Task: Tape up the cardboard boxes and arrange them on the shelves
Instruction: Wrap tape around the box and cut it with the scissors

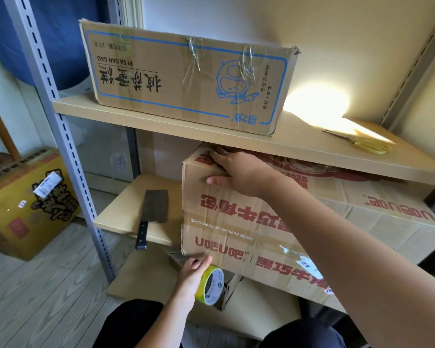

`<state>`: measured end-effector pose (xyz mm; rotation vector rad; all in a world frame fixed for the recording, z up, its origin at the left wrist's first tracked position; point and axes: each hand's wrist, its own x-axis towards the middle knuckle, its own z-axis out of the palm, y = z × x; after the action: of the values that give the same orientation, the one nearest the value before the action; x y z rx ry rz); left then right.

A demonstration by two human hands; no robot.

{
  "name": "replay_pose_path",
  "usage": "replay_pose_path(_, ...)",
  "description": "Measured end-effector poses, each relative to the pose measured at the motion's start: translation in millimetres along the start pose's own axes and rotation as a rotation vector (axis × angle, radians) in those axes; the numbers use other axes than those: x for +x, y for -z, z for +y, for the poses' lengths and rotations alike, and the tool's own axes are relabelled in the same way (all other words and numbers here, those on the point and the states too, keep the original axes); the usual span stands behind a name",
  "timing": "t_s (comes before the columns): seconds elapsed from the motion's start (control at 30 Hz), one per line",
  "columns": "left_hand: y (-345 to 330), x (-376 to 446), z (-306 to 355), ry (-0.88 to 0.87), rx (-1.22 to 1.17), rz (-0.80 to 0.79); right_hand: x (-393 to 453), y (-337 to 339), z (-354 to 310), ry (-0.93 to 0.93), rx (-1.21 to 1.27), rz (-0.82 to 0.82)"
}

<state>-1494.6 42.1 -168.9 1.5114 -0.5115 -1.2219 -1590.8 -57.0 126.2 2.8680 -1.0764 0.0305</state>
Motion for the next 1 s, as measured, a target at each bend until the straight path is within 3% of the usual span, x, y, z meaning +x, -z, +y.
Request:
replay_pose_path(0.2,3,-23,9,0.002,-0.079,0.009,-3,-1,-14,-0.114,-0.170,0.078)
replay_pose_path(0.37,12,-57,15,0.034,-0.097,0.142,-4,-2,-27,-0.223,-0.194,0.253)
replay_pose_path(0.7,24,-112,21,0.048,-0.013,0.208,-17,20,-22,-0.158,-0.010,0.235)
replay_pose_path(0.9,33,-106,26,0.095,0.041,0.089,-22,18,-26,-0.109,0.008,0.231)
replay_pose_path(1.0,35,-109,24,0.118,-0.009,0.037,-39,14,-39,0.007,0.063,0.330)
